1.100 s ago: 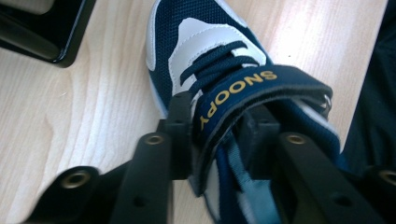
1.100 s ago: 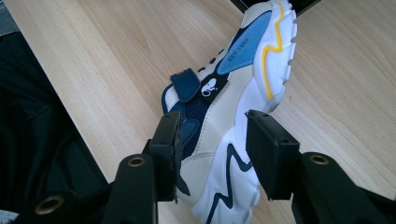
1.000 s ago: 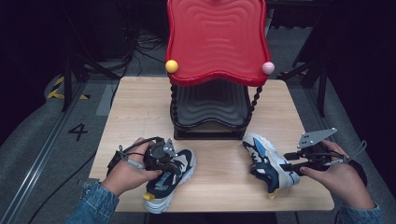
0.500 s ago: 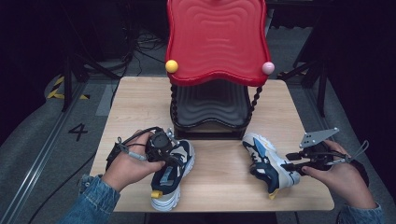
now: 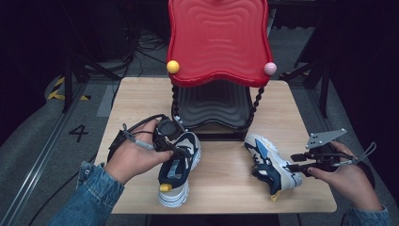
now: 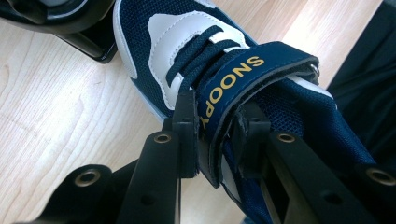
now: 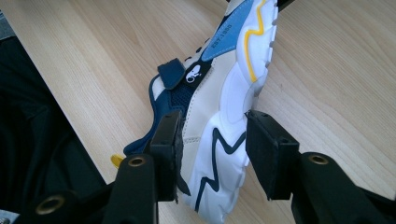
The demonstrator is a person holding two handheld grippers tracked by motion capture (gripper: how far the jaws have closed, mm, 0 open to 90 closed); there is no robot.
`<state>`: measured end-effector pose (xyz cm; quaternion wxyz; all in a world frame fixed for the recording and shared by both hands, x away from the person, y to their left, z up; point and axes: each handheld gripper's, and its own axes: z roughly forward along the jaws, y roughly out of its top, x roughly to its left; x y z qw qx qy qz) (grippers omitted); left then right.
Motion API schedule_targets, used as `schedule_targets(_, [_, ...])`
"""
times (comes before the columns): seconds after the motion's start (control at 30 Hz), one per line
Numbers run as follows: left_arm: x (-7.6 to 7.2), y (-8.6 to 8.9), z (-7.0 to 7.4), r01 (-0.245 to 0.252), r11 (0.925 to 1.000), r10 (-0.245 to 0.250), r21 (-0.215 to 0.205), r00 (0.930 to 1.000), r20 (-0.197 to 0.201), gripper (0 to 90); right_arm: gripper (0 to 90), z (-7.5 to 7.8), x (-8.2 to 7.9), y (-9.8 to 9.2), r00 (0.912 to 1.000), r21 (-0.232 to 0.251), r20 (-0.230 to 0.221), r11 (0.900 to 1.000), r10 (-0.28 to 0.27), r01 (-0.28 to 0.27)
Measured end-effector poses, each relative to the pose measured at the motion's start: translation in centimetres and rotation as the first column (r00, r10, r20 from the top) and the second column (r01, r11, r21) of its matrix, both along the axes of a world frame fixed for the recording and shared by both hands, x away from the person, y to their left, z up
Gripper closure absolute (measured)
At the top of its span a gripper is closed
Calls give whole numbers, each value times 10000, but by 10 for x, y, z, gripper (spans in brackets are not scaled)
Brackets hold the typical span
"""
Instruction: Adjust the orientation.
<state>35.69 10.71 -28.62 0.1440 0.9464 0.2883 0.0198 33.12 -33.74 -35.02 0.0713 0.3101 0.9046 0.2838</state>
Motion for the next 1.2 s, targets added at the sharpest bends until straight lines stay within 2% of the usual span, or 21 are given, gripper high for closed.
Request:
schedule_targets(0.03, [0, -3, 8, -22, 10000, 22, 25, 10000, 75, 745, 575, -1, 0, -2, 10000, 25, -19, 10000, -32, 32])
schedule_targets(0.07, [0, -3, 8, -22, 10000, 22, 25, 10000, 75, 745, 575, -1, 0, -2, 10000, 25, -19, 10000, -32, 32])
schedule_targets(0.13, [0, -6, 17, -24, 10000, 24, 12, 9999, 169, 746, 575, -2, 0, -4, 10000, 22, -59, 10000, -54, 54])
schedule_targets(0.17, [0, -8, 26, -1, 10000, 0, 62, 9997, 246, 746, 575, -3, 0, -6, 9999, 45, -72, 9999, -106, 106])
schedule_targets(0.2, [0, -8, 26, -1, 10000, 0, 62, 9997, 246, 746, 575, -3, 0, -6, 9999, 45, -72, 9999, -106, 106])
schedule_targets(0.37, [-1, -15, 53, 28, 9999, -23, -126, 9990, 441, 746, 575, -4, -2, -14, 9996, 164, -159, 9996, -238, 240])
schedule_targets(0.4, [-1, -15, 53, 28, 9999, -23, -126, 9990, 441, 746, 575, -4, -2, -14, 9996, 164, -159, 9996, -238, 240])
schedule_targets(0.43, [-1, -17, 62, 12, 9999, -4, -167, 9990, 452, 747, 575, -5, -2, -16, 9996, 179, -97, 9995, -268, 270])
schedule_targets(0.47, [-1, -17, 62, 12, 9999, -4, -167, 9990, 452, 746, 575, -5, -2, -16, 9996, 179, -97, 9995, -268, 270])
schedule_targets(0.57, [-1, -20, 77, -170, 9996, 180, -223, 9987, 471, 746, 575, -5, -4, -19, 9992, 267, -176, 9990, -360, 365])
schedule_targets(0.7, [0, -23, 89, -376, 9989, 383, -293, 9990, 248, 746, 576, -5, -4, -22, 9992, 277, -168, 9989, -365, 369])
schedule_targets(0.8, [2, -27, 102, -405, 9986, 414, -339, 9988, 246, 746, 575, -7, -3, -24, 9992, 275, -182, 9990, -357, 362])
schedule_targets(0.83, [2, -27, 102, -405, 9986, 414, -339, 9988, 246, 746, 575, -7, -2, -25, 9990, 323, -218, 9987, -387, 394])
schedule_targets(1.07, [3, -31, 124, -512, 9986, 520, -150, 9968, 611, 746, 577, -13, 1, -26, 9981, 163, -450, 9990, -418, 425])
schedule_targets(1.17, [2, -34, 138, -555, 9985, 554, -15, 9954, 776, 746, 577, -18, 3, -28, 9973, 138, -603, 9990, -421, 430])
schedule_targets(1.2, [2, -34, 138, -555, 9985, 554, -15, 9954, 776, 746, 577, -18, 3, -28, 9973, 138, -603, 9990, -421, 430])
